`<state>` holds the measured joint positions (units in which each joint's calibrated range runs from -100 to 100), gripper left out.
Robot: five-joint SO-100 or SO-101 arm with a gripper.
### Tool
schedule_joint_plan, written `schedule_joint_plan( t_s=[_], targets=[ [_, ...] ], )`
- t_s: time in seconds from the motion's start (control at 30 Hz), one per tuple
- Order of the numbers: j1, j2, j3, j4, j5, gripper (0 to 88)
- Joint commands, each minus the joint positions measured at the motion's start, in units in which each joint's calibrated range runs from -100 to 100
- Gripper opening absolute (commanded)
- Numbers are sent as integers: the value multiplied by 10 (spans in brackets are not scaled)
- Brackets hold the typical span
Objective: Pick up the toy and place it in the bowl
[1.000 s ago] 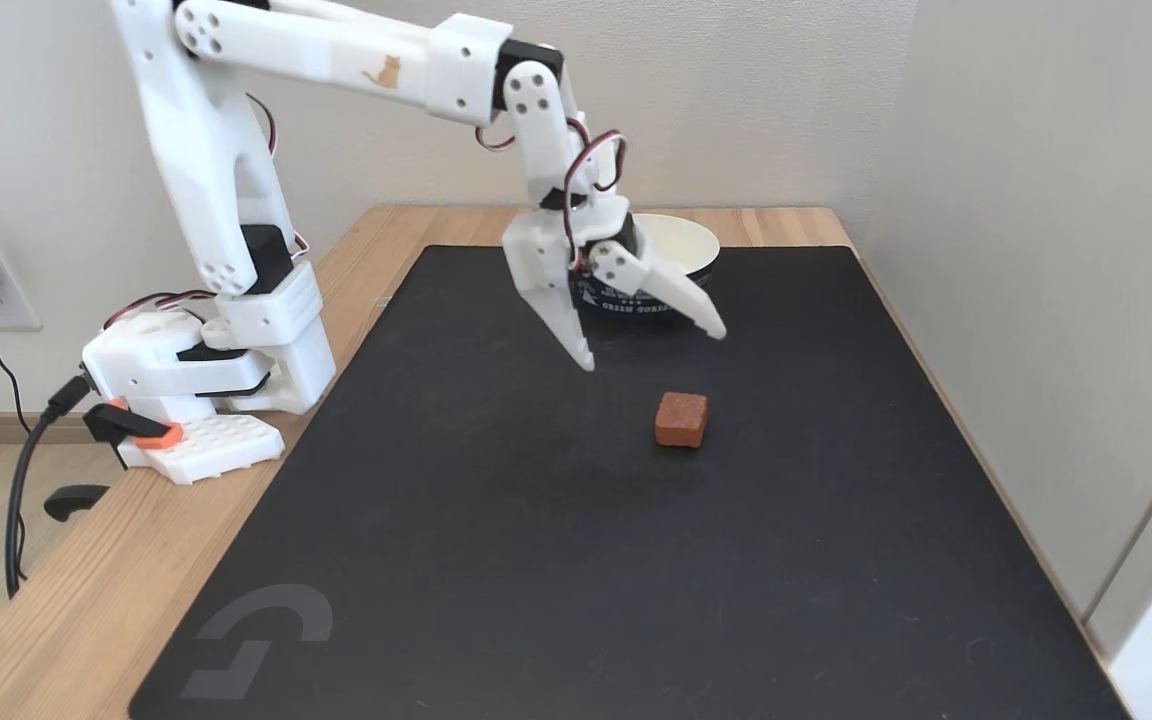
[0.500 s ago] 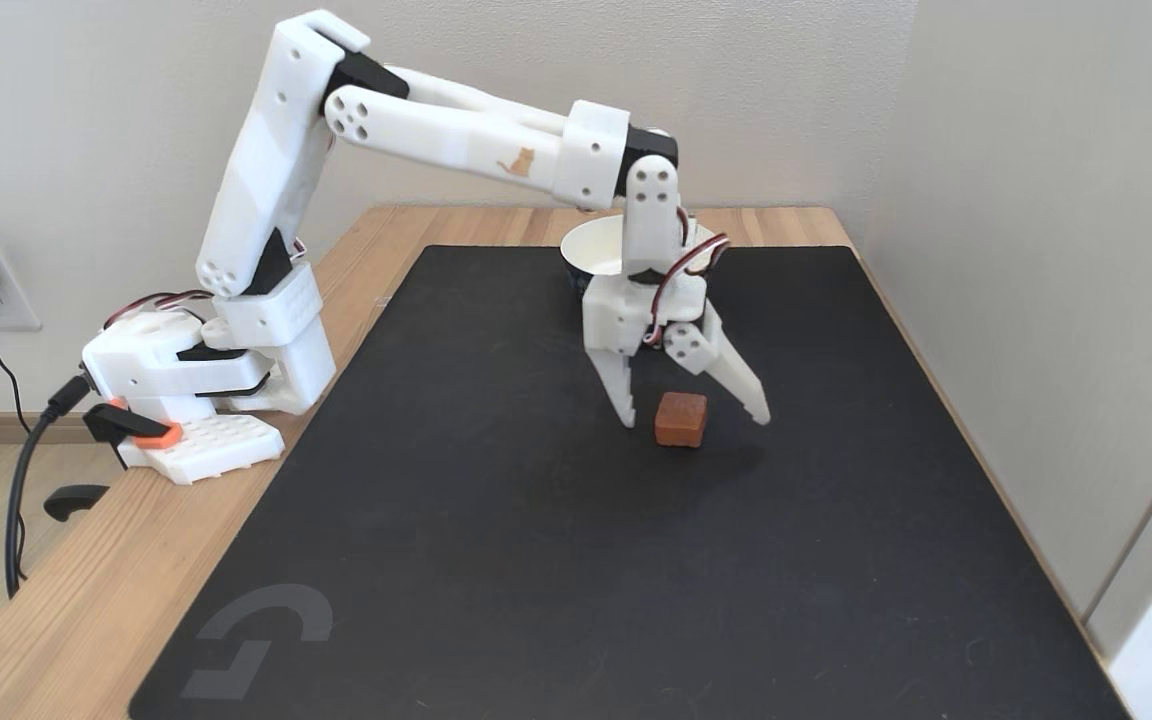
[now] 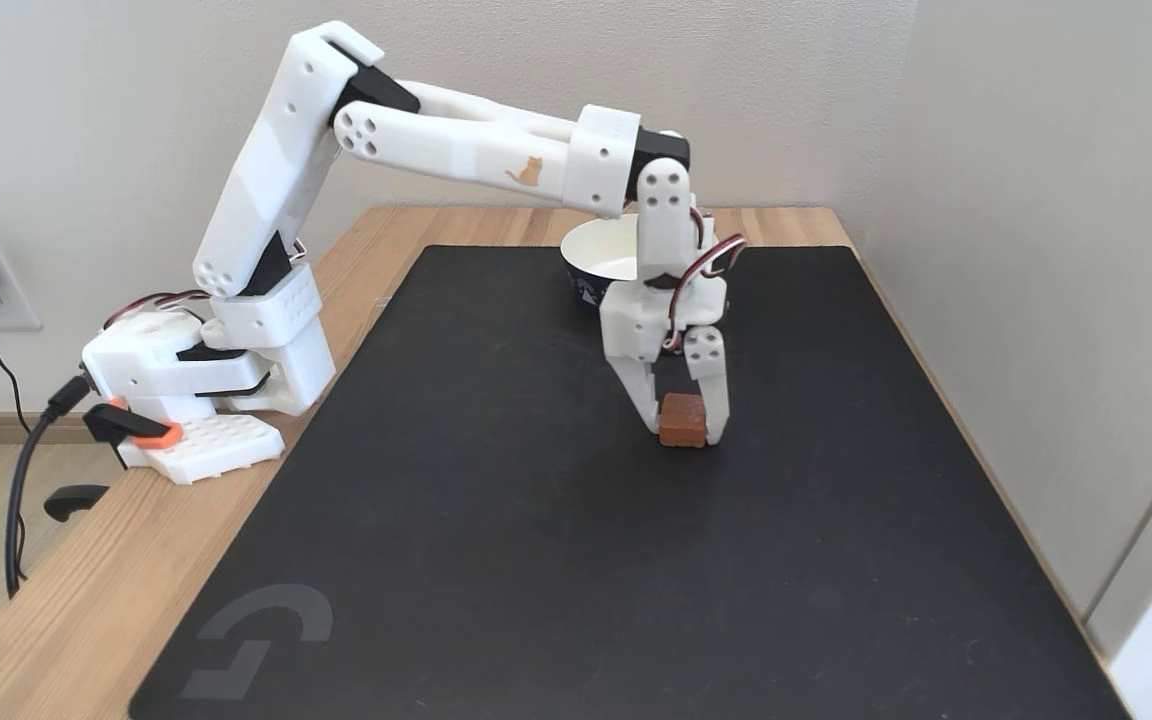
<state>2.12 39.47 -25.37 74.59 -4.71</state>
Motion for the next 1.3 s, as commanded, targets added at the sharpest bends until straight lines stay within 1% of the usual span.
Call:
schedule_joint_plan(
  t_s=[0.0,0.13,0.2,0.3,0.33,0.43,0.47,0.5,0.6,0.63,0.67,0.8,0.87,0.9,0.93,0.97,1.0,1.2,1.27],
  targets=[
    [-19,-15,-65,10,-4,26],
    [-65,-62,-133,9,-5,30],
    [-110,-115,-155,8,-6,30],
    [-156,-172,-147,7,-32,30],
    [-191,-209,-124,-19,-45,30],
    [-242,-255,-50,-96,-62,30],
    [-272,-284,13,-142,-76,30],
    [-283,-297,50,-162,-81,30],
    [-326,-325,165,-234,-85,30],
    [-349,-339,239,-272,-85,30],
    [-357,-343,271,-288,-85,30],
    [-375,-351,385,-331,-86,31],
    [-369,-351,391,-324,-98,46],
    [-366,-351,391,-322,-107,79],
    [-360,-352,390,-320,-108,138],
    [-358,-354,388,-316,-107,242],
    [-357,-359,388,-316,-107,260],
    [-352,-405,388,-324,-107,242],
    [-334,-448,394,-323,-106,236]
  ],
)
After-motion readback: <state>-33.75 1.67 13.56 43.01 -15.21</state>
